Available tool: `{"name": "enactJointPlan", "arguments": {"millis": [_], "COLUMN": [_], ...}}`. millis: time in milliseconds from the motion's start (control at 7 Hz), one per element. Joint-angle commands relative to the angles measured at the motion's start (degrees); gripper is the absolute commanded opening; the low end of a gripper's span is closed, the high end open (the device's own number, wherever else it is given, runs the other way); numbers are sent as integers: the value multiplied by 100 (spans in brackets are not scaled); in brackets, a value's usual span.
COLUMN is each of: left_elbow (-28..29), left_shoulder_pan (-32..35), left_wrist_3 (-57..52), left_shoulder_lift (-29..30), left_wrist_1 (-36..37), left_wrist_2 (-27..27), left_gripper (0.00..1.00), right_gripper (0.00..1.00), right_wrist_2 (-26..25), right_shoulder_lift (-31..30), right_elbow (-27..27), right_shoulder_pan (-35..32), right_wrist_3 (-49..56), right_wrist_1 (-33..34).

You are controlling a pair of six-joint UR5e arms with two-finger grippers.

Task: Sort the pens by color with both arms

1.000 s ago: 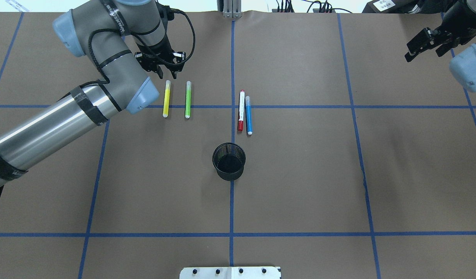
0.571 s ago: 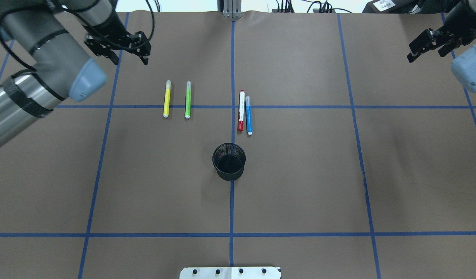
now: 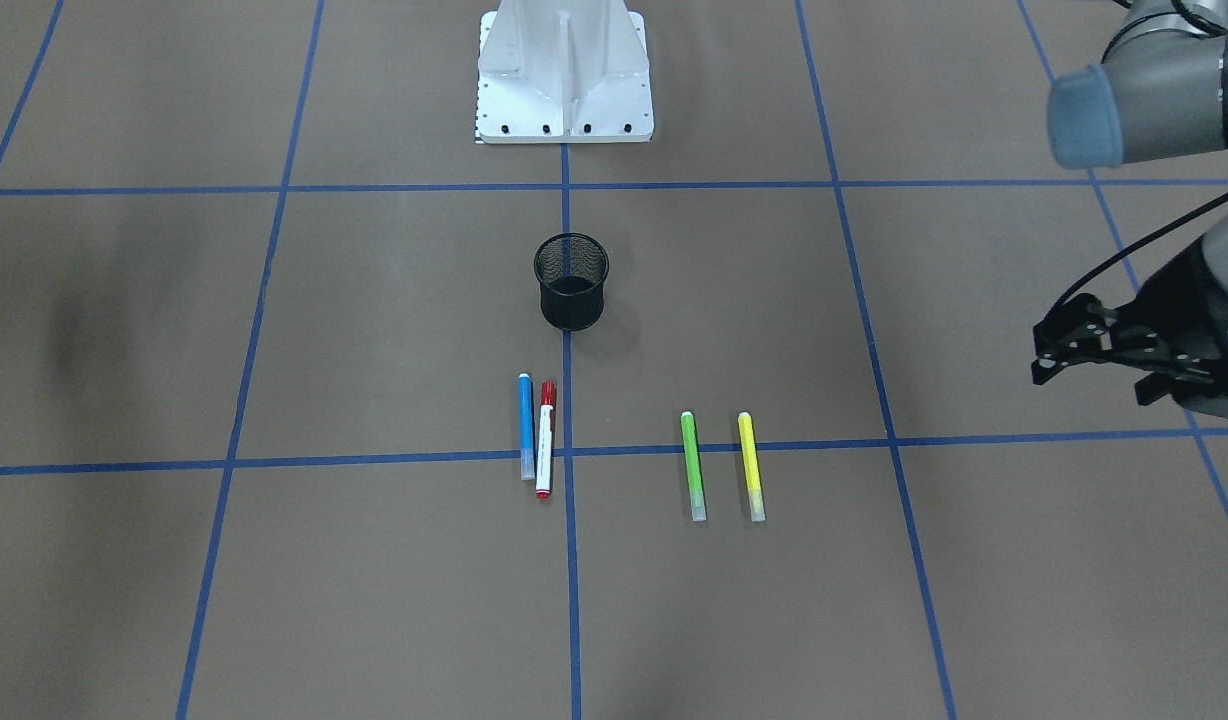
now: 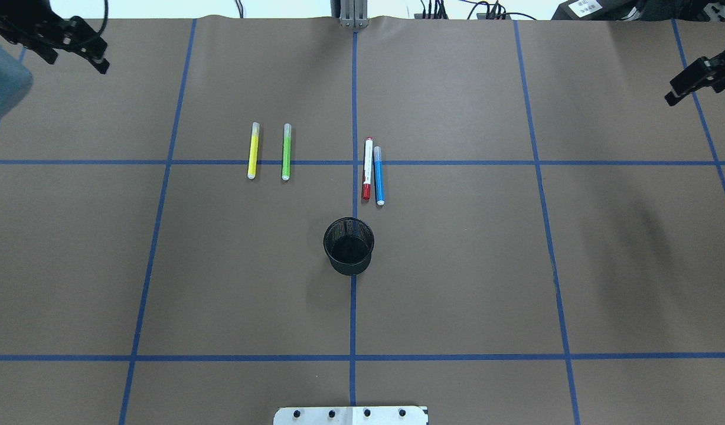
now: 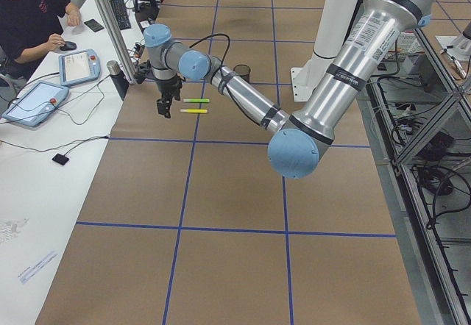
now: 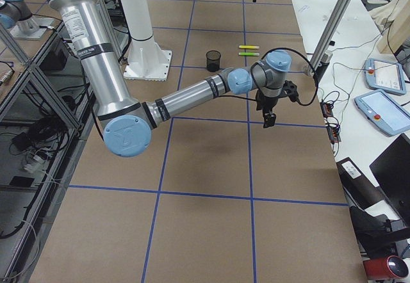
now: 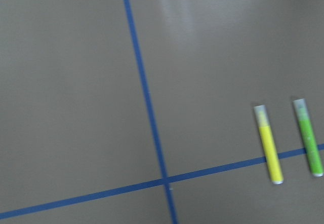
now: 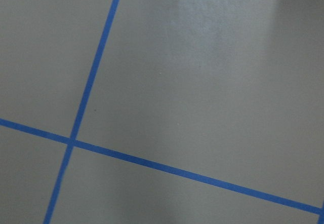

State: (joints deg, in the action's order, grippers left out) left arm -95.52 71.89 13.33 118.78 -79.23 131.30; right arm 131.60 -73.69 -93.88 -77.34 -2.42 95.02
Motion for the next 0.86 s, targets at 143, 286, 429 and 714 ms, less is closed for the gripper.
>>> {"name": "enactJointPlan", "arguments": {"millis": [143,286,429,714], "left_elbow": [-1,25,51,78], "left_shoulder_pan": [939,1167,1370,1712], "left_wrist_3": [-1775,-2251,-2490,-2826], "left_shoulder_lift": [-572,-775,-951,-1364], "left_wrist_1": [268,268,242,102], "left_wrist_2": [28,297,405,432], "left_gripper": [99,99,99,99], "right_gripper": [99,99,99,99], "right_wrist_2": [67,6,-3,-47], "right_shoulder_lift": [-355,-495,-523,-506], "right_elbow": [19,1,-42,0], "right_shoulder_pan": [-658,-695,-713,-713], "right_wrist_3": [453,462,462,445], "right_wrist_1": [-1,-9,-18,-211]}}
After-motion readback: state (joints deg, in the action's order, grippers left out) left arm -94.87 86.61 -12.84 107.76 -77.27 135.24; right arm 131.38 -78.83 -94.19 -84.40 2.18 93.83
